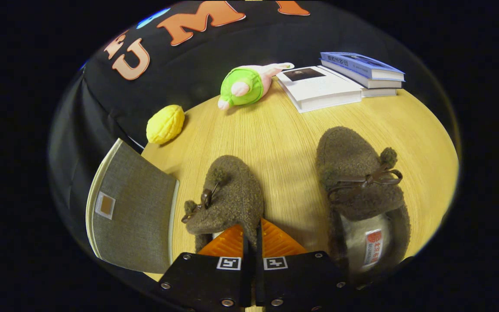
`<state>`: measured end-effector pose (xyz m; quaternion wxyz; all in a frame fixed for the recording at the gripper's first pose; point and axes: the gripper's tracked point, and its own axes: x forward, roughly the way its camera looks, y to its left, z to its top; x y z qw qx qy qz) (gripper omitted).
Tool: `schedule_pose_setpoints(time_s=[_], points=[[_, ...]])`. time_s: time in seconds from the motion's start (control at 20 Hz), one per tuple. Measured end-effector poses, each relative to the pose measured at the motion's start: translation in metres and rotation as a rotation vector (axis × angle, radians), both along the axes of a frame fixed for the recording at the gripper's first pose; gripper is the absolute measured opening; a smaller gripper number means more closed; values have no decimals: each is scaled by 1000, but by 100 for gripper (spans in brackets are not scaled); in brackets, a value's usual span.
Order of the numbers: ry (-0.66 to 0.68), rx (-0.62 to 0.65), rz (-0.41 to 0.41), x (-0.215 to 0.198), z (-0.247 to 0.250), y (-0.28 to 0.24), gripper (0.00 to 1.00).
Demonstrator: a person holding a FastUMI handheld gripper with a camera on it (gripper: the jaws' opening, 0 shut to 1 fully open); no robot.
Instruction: Open the storage box then place both shoes into the box .Put the left shoe in first, then the right shoe, with the right side of both shoes facing outward in a uniform manner.
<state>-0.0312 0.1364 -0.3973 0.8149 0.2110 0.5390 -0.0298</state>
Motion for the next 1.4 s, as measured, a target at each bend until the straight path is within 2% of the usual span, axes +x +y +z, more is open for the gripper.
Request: schedule_pose_setpoints(time_s=[0.35, 0.55, 0.9, 1.1, 1.4], points=[[-92, 116, -57, 21, 60, 31, 4], [-143, 208, -39, 35, 104, 68, 5], [-222, 279, 11, 64, 167, 135, 4], [-222, 285, 62, 75, 176, 181, 4], [-132, 302, 78, 79, 145, 241, 4]])
